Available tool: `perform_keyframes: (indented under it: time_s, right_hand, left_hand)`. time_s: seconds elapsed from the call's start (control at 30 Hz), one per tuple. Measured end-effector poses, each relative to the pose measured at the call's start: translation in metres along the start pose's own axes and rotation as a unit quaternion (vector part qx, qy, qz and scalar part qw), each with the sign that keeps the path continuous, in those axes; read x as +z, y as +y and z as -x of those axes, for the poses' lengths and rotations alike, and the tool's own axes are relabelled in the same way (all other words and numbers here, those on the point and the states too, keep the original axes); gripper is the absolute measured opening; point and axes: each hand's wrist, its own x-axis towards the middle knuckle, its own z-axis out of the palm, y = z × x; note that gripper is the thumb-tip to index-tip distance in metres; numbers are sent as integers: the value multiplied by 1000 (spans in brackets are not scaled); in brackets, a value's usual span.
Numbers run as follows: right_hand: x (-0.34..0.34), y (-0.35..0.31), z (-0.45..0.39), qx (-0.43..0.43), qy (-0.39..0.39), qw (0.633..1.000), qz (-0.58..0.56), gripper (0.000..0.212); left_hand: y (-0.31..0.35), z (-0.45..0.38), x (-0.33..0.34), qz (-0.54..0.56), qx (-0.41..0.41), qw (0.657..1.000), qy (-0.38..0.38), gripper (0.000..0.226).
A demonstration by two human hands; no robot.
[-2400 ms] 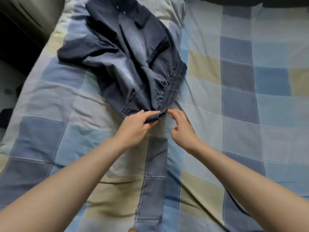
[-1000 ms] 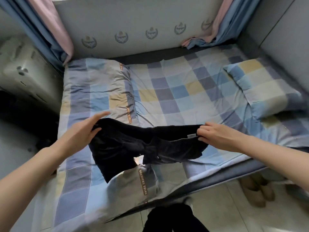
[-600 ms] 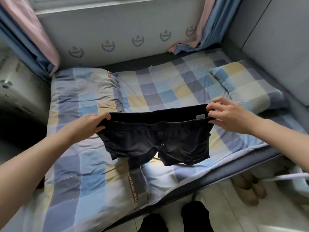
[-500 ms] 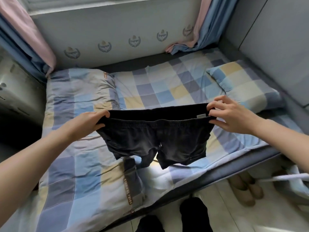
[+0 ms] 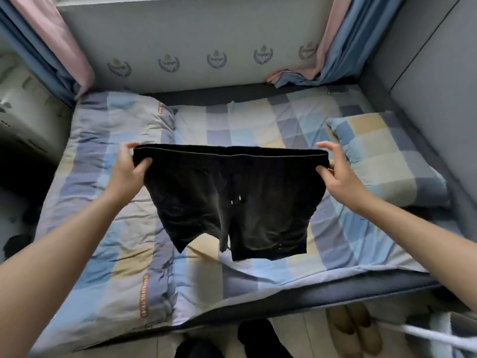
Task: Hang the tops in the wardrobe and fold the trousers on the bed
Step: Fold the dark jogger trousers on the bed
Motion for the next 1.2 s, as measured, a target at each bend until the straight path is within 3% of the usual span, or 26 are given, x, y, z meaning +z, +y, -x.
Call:
perform_keyframes:
  time_s: [0.1,0.23,0.37,0.43,0.5,0.57,0.63,0.77,0.93,1.0,1.07,1.13,1.2]
  right_hand:
    - [-15,14,-5,84,-39,996,-16,29]
    - [-24,37,9,95,-90,988,84,18]
    - [-31,41,31,94,-157,971,154,17]
    - [-38,38,40,124,-195,961,153,18]
    - [-47,36,44,180,-237,948,117,18]
    - [-56,39,43,250,-270,926,81,23]
    - [-62,38,37,305,-289,905,67,28]
    - [-57,43,8,326,-295,892,101,31]
    - [-17,90,-57,307,-260,906,133,28]
    - [21,142,-89,256,-206,931,158,25]
    - [70,202,-110,211,-133,952,180,21]
    - [119,260,-123,185,-82,963,180,22]
    - [154,307,-131,194,-45,963,179,26]
  left_hand:
    - [-14,11,14,-57,-32,997,-49,15]
    - [-34,42,17,-73,-103,974,-186,10]
    - [-32,68,14,-109,-156,942,-278,13]
    - [-27,78,10,-65,-260,900,-344,15]
    - [-19,84,2,-14,-352,835,-422,20]
    - [-24,81,-3,-11,-379,800,-465,25]
    - [-31,73,-3,-10,-385,788,-481,26]
    - [-26,46,4,-17,-353,804,-478,24]
    - [-66,2,45,-132,-187,902,-367,20]
    - [-120,-13,85,-101,-157,937,-296,12]
    - [-188,-22,133,-87,-160,958,-221,21]
    - [-250,-26,180,-91,-178,965,-168,34]
    - [-286,-27,219,-96,-184,970,-125,23]
